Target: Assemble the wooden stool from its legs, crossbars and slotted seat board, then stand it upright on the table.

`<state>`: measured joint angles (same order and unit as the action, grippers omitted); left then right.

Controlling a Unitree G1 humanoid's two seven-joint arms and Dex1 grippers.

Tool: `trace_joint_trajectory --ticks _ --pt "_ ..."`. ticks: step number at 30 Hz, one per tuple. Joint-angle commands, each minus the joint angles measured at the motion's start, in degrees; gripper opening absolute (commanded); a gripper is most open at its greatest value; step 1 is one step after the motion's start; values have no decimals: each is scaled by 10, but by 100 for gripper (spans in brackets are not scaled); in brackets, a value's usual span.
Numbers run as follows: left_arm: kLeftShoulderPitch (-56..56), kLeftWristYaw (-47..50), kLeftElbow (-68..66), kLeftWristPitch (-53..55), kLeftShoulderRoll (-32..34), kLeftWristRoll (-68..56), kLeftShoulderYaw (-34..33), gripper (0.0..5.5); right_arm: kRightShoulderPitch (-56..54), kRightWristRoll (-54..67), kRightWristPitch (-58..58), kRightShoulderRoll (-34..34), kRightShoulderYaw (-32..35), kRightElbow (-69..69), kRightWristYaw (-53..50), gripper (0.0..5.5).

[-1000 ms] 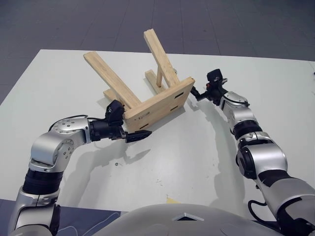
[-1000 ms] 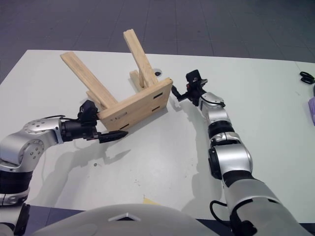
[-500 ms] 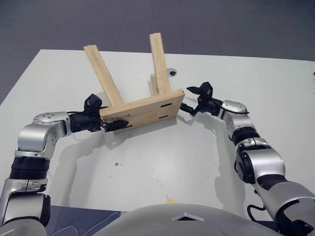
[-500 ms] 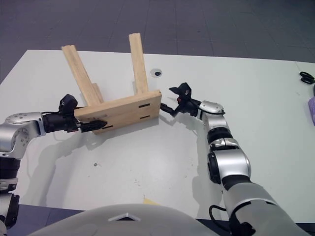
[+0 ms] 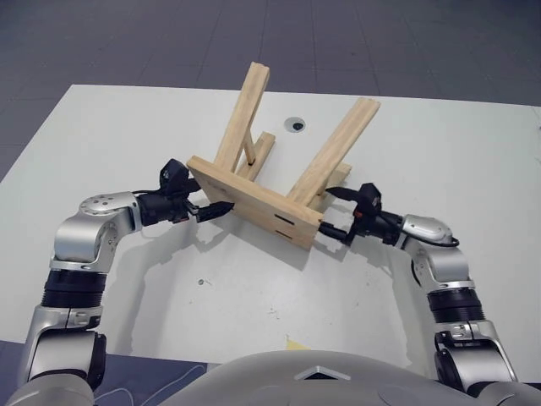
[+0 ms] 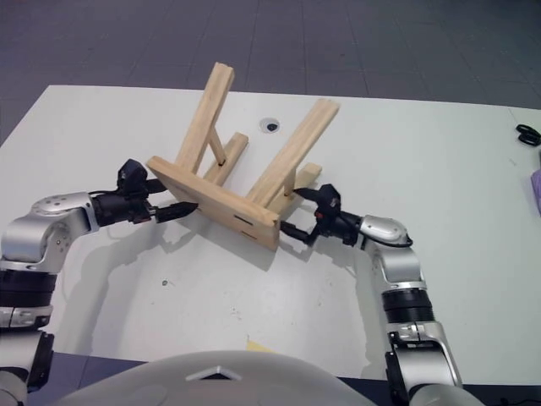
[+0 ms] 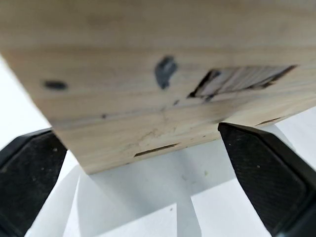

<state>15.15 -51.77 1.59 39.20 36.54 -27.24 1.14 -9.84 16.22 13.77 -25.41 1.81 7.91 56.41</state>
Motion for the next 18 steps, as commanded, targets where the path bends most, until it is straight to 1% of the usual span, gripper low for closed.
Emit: trace_joint_trajectory --ticks 1,5,9,12,16,18 --pt "-15 4 26 9 2 -4 -4 540 42 35 33 -48 59 -22 -6 539" --pt "-64 4 89 44 12 -34 -22 540 111 82 84 -74 81 -101 9 539" --pt "-137 9 188 83 21 -74 -41 540 160 145 155 -101 90 -200 27 539" --pt "-150 16 212 90 27 -84 -51 540 189 174 189 -128 100 -234 42 539" --pt "-116 13 202 112 25 -124 -71 540 216 160 191 -177 76 -235 82 539" --pt "-110 -4 203 127 39 -146 -78 540 224 92 140 -212 46 -208 85 539"
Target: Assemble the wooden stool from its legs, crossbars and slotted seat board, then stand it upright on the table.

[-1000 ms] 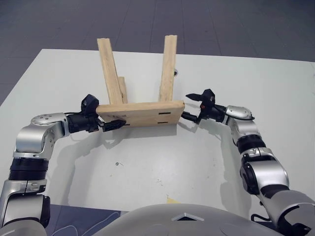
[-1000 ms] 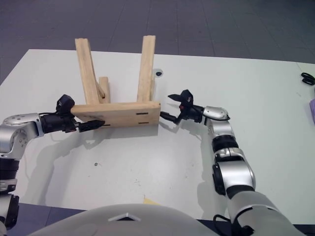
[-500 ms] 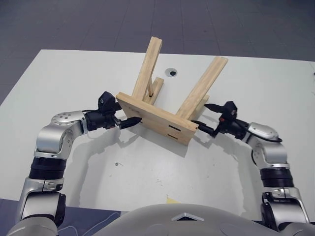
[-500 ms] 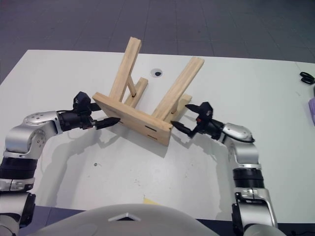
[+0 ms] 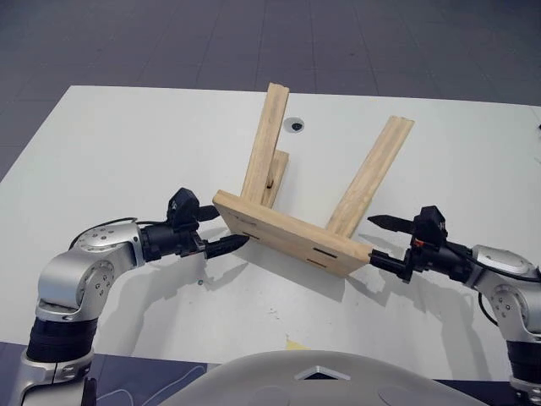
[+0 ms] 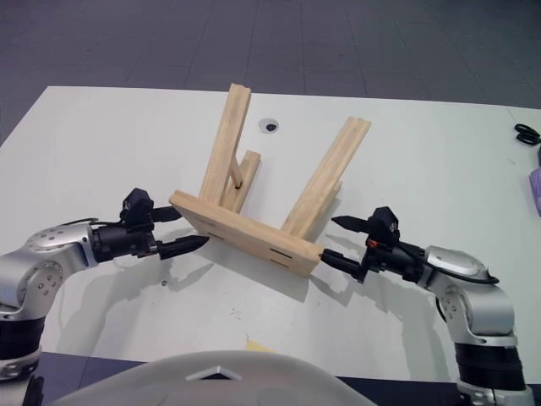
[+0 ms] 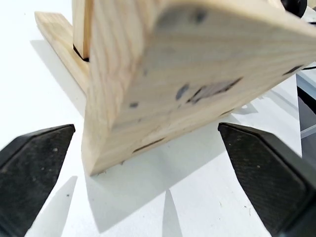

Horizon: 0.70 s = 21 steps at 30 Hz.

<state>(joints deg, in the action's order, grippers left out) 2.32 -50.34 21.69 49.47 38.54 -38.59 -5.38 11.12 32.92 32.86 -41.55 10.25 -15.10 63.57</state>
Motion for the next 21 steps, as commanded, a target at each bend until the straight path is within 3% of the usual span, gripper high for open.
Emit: trace_joint_trajectory --ticks 1,7,11,17,21 --pt "15 -28 1 24 31 -32 -12 540 15 -113 -84 -63 -51 44 7 539" --pt "9 -65 -52 -25 78 14 1 540 46 -11 -29 -49 -10 -19 31 539" --pt "66 -129 -135 -37 103 11 3 540 36 31 -5 -29 -9 -53 5 539" --pt "158 -214 -223 -88 92 59 82 540 26 70 20 7 -17 -94 -42 539" --pt "171 -253 -222 -109 83 78 132 540 21 78 30 15 -40 -106 -50 475"
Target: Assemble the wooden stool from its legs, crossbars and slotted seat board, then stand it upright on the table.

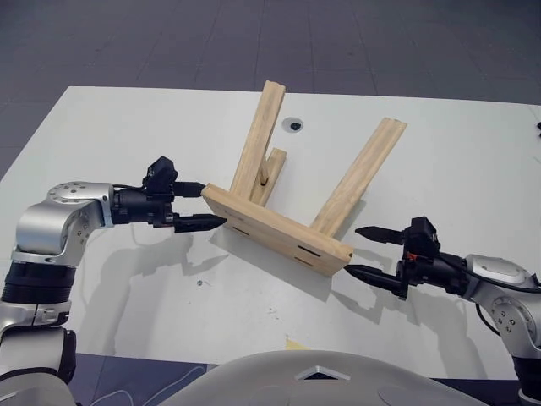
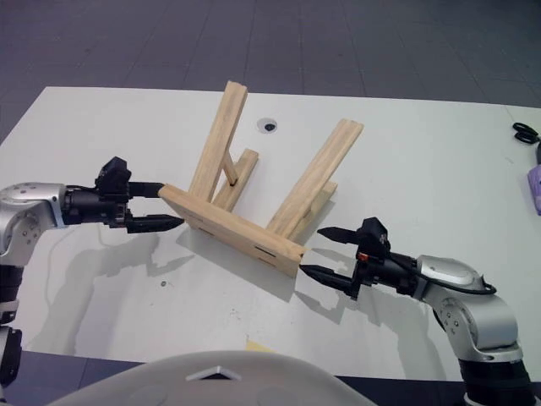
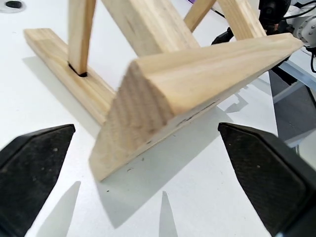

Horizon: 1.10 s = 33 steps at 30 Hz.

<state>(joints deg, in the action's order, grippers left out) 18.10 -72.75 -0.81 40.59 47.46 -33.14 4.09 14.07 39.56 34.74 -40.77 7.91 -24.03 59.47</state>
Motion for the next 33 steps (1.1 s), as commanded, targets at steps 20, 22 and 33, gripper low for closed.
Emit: trace_joint_trajectory --ticks 20,22,33 --pt "-88 69 106 -6 -67 0 12 540 13 -17 -19 -34 -38 -32 3 538" --pt "-94 92 129 4 -86 -13 8 540 10 -33 -31 -36 -38 -17 -2 538" --pt "-137 224 234 33 -145 -71 -56 540 -53 -115 -115 2 -37 61 -67 538"
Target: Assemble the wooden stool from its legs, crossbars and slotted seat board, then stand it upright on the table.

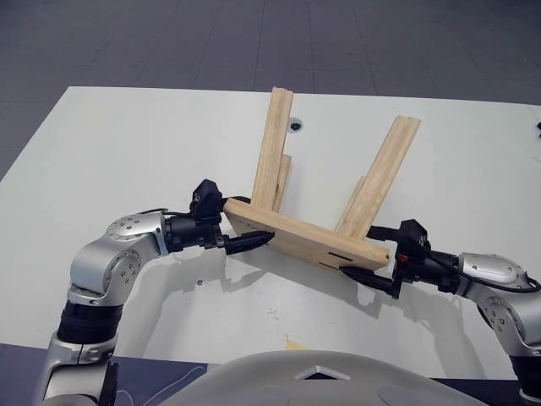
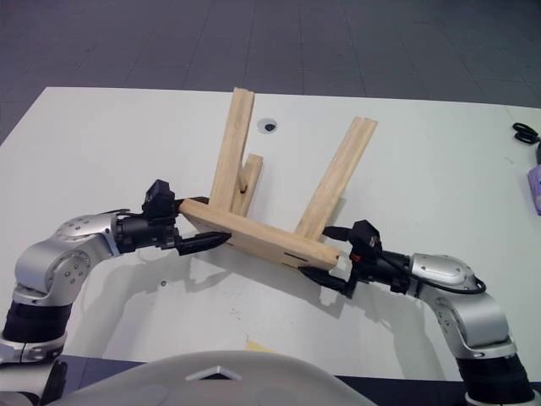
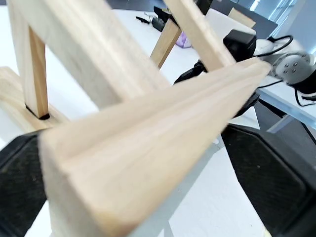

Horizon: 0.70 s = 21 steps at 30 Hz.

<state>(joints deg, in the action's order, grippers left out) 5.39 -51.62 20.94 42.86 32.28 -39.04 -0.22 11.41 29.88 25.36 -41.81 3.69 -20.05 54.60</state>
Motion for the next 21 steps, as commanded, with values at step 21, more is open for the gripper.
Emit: trace_joint_trajectory --ticks 21 --pt "83 -145 -137 -55 97 70 73 540 -159 1 13 7 -26 224 109 538"
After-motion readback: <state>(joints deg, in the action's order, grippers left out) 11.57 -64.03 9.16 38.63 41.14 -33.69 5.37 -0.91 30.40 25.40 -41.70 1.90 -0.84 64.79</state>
